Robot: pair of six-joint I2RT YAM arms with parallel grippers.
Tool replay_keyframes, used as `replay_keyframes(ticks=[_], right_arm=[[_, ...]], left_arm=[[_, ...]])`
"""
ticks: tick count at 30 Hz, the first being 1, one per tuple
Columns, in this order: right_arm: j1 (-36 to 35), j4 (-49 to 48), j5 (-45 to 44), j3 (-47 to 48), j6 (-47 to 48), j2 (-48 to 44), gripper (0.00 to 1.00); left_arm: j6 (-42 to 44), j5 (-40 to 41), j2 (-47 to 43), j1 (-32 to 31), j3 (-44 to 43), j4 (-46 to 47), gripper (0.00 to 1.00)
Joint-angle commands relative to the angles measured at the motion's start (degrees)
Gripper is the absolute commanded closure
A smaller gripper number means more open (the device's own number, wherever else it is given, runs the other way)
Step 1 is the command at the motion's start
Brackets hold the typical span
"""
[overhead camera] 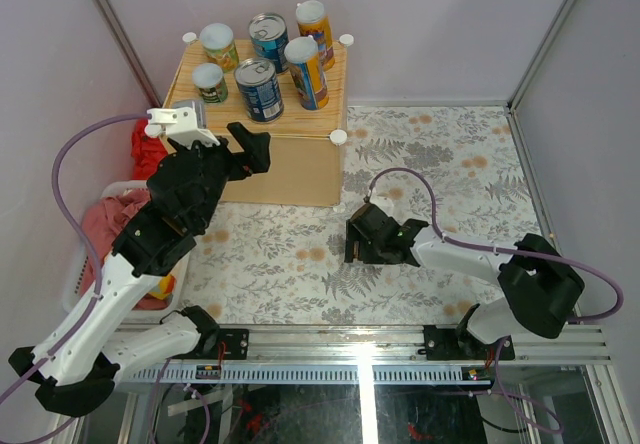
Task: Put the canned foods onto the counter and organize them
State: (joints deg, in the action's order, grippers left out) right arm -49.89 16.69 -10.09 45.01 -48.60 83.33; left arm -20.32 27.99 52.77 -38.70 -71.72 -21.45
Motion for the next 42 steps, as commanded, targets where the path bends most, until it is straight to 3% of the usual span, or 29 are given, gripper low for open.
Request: replay_keyframes(ticks=[1, 2, 5, 11, 18, 25, 31, 42], right_arm=[[-0.5, -3.4, -3.2, 0.4, 0.9, 0.8, 0.22], [-0.5, -3.7, -3.1, 0.4, 1.5, 1.0, 0.28], [-0.7, -4.2, -2.2, 0.4, 3.0, 1.3, 0.57], [-2.1, -6.9, -0.7, -1.6, 7.2, -3.0, 0.74], [-4.3, -14.0, 4.6, -5.0, 18.5, -18.7, 0.79], [-4.4, -12.4, 13.2, -1.4, 24.1, -28.1, 0.82], [-4.4, -9.7, 16.0, 5.4, 26.8, -31.8, 0.84], [-4.5, -9.8, 19.4, 16.0, 30.0, -30.1, 0.86]], left_arm=[[-0.6, 1.5, -0.9, -0.7, 0.9, -0.2, 0.10], [-0.6, 1.5, -1.1, -0.7, 0.9, -0.2, 0.10], [-0.7, 1.5, -1.1, -0.8, 1.0, -0.2, 0.10], [-1.4, 0.4, -0.9, -0.9, 0.1, -0.6, 0.09], [-4.1, -4.4, -0.1, -0.9, -2.3, -2.7, 0.07], [-8.1, -14.7, 2.4, -0.9, -5.8, -4.9, 0.06], [-12.8, -24.3, 4.1, -0.9, -6.8, -4.6, 0.06], [-20.7, -41.0, 5.6, -0.9, -3.4, 1.0, 0.04]])
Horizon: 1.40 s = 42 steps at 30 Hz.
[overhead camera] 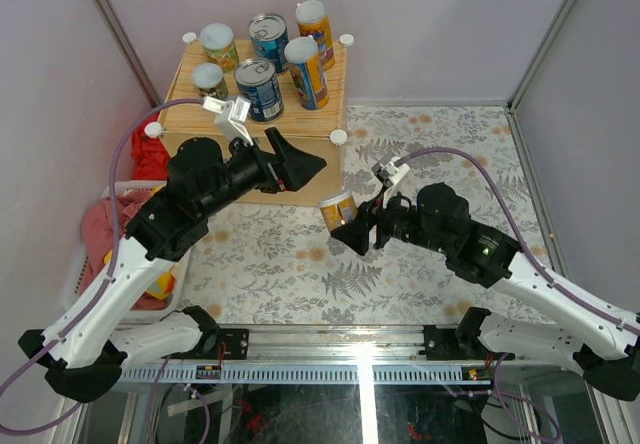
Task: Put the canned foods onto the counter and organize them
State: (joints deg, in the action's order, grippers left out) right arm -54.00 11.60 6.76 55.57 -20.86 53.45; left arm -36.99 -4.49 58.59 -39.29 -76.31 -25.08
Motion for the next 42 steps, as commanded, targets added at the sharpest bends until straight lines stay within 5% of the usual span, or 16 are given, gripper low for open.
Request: replay_keyframes(ticks=[1, 21, 42], right_arm=[[-0.3, -4.9, 2.6, 6.0, 2.6, -0.2, 0.86], [-0.3, -8.8, 2.1, 10.4, 4.7, 1.8, 0.87], [-0.4, -11.2, 3.3, 11.8, 3.6, 4.4, 0.88]], left_arm=[[-4.6, -9.4, -0.3, -0.2, 1.5, 5.1, 0.03], [-12.5, -17.7, -2.9, -0.2, 13.5, 21.0, 0.02], [-10.7, -16.9, -3.7, -0.3, 16.4, 23.3, 0.08]])
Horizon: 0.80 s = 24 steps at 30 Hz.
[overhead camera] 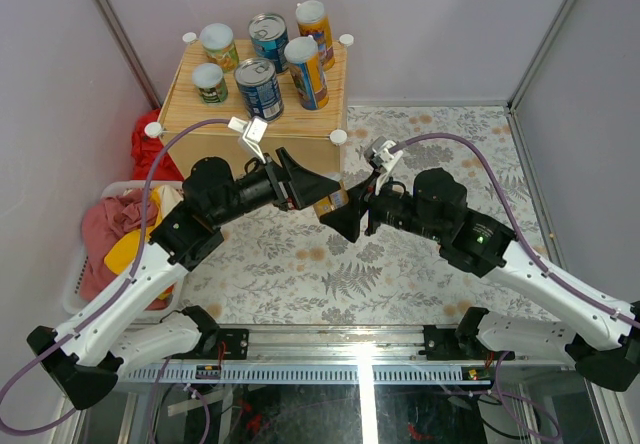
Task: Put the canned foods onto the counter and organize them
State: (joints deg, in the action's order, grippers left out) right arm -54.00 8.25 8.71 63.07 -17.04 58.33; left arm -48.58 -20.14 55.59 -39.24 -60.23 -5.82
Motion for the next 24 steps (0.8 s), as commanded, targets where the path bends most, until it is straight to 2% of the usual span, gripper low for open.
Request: replay_keyframes(ticks=[1, 16, 19, 21, 24], right_arm=[[-0.4, -7.9, 1.5, 4.4, -0.4, -0.3, 0.88], [-0.3, -8.3, 2.3, 5.2, -1.5, 0.6, 0.88], [-0.3, -8.4, 2.6, 5.2, -1.9, 0.7, 0.88], [-0.4, -8.6, 2.7, 5.1, -2.3, 0.7, 0.87], [-0.4, -8.3, 2.9, 5.1, -2.8, 0.8, 0.84]], left_arm=[[0.9, -1.2, -0.6, -0.3, 0.3, 4.0, 0.08], [3.0, 2.1, -0.7, -1.9, 1.7, 5.6, 0.26], [3.5, 3.0, -0.7, -2.2, 2.0, 6.7, 0.37], [4.2, 3.7, -0.7, -2.4, 2.0, 7.1, 0.56], [5.2, 5.1, -0.9, -2.8, 2.5, 7.6, 0.72]])
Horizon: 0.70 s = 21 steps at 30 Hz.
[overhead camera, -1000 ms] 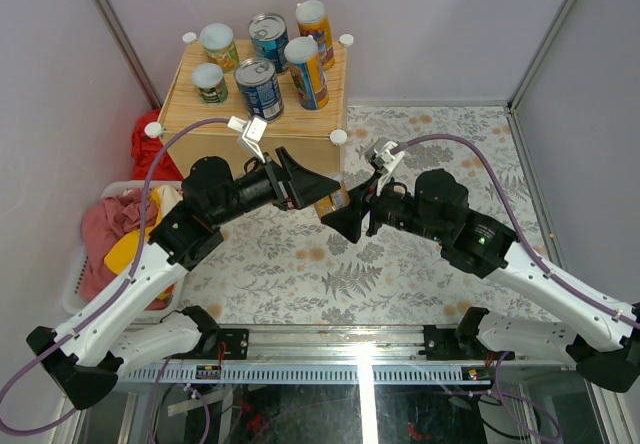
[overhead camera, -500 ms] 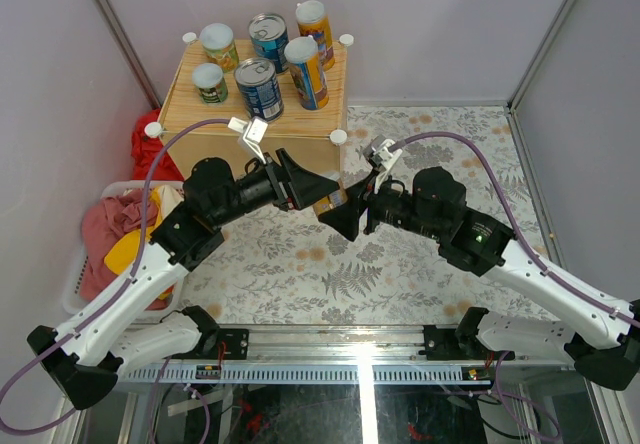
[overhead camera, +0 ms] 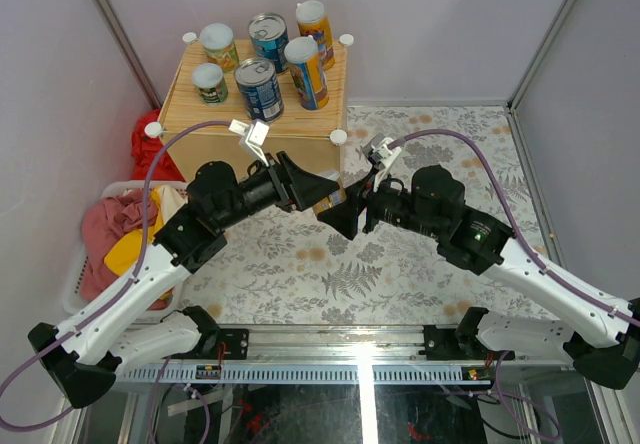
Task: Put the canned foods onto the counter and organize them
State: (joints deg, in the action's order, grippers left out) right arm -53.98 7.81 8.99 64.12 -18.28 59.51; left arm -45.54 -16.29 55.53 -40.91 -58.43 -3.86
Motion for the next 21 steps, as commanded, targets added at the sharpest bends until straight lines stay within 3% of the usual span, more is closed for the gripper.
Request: replay_keyframes(ticks=[1, 3, 6, 8, 10, 15, 21], right_arm=[[-0.3, -7.7, 2.6, 4.0, -1.7, -0.3, 0.81], [-0.4, -7.0, 2.1, 3.9, -1.8, -0.4, 0.69], [-0.3, -6.3, 0.0, 2.8, -2.1, -1.4, 0.45], [-0.4, -6.1, -1.6, 1.7, -2.3, -2.3, 0.30], [-0.4, -5.5, -3.2, 1.1, -2.6, -3.0, 0.21], [-0.3, -4.5, -6.2, -0.5, -2.9, -4.5, 0.12], [-0.4, -4.1, -8.4, -1.5, -2.9, -5.6, 0.11]], left_arm=[[2.4, 1.7, -1.0, -1.2, 0.9, 5.9, 0.75], [3.0, 2.6, -1.5, -1.5, 1.3, 6.3, 0.81], [4.9, 5.0, -2.5, -1.7, 1.4, 5.4, 0.99], [6.4, 7.1, -3.3, -1.9, 1.1, 4.2, 1.00], [7.9, 9.4, -4.1, -1.9, 0.4, 3.1, 1.00], [11.8, 15.9, -5.7, -2.0, -1.7, 0.2, 1.00], [16.8, 24.1, -6.7, -2.0, -4.3, -1.9, 1.00]])
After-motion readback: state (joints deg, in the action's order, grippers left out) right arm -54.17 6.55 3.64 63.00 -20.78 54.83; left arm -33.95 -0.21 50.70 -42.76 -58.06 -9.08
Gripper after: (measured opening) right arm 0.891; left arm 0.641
